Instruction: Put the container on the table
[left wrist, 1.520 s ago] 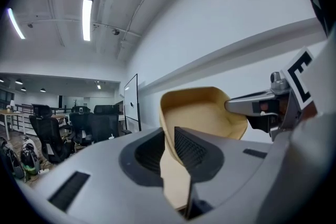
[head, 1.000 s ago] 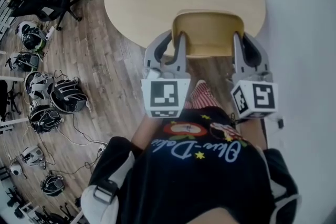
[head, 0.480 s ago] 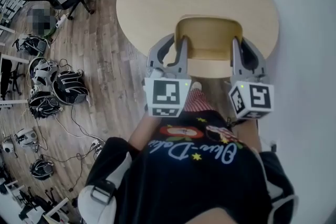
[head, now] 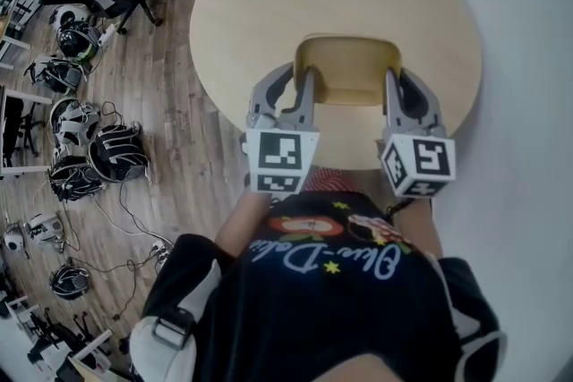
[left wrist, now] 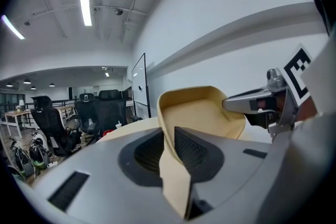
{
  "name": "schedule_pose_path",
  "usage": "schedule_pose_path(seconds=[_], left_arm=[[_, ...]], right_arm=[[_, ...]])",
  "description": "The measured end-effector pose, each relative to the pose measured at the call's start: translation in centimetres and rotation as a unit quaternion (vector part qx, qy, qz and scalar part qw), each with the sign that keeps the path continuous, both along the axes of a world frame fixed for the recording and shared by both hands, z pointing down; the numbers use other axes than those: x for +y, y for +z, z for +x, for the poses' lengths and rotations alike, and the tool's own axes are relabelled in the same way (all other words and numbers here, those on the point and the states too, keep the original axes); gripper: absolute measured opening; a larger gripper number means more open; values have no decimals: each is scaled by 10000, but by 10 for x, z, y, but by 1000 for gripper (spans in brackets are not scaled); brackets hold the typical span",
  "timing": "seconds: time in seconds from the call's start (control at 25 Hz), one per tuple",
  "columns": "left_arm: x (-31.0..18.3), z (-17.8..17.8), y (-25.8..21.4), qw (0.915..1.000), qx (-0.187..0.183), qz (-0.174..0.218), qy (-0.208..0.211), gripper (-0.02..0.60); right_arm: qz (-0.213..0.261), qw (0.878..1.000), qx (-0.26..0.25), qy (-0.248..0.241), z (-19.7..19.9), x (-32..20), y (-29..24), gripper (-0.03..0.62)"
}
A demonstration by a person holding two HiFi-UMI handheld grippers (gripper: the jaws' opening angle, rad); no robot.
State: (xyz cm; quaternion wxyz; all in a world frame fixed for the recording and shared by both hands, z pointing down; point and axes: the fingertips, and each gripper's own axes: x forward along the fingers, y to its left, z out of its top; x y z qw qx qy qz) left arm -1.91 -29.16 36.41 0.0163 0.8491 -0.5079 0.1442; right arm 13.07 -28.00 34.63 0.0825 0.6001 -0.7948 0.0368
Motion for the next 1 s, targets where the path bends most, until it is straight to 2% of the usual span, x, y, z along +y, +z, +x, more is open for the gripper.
schedule_pose_path(seconds=[0.16,0.44,0.72,0.88,1.0], left_arm=[[-26,10,13,9997,-100,-194,-94,49],[-56,11,62,9971,-304,-677,-150,49],[-80,-2,114,9908,-434,-1279,-117,49],[-93,2,142,9844,-325,-1728,-12,49],[-102,4,154,9821,-415,-1834,96,49]], right_arm=[[-312,9995,-54,-27,11,-29,14,29],[-1054,9943,-153,-28,16,-58,71,32],[-1590,9872,-14,99,4,-78,118,35],[-1872,9821,99,154,6,-92,139,35],[-2163,9760,97,229,8,-98,159,35]])
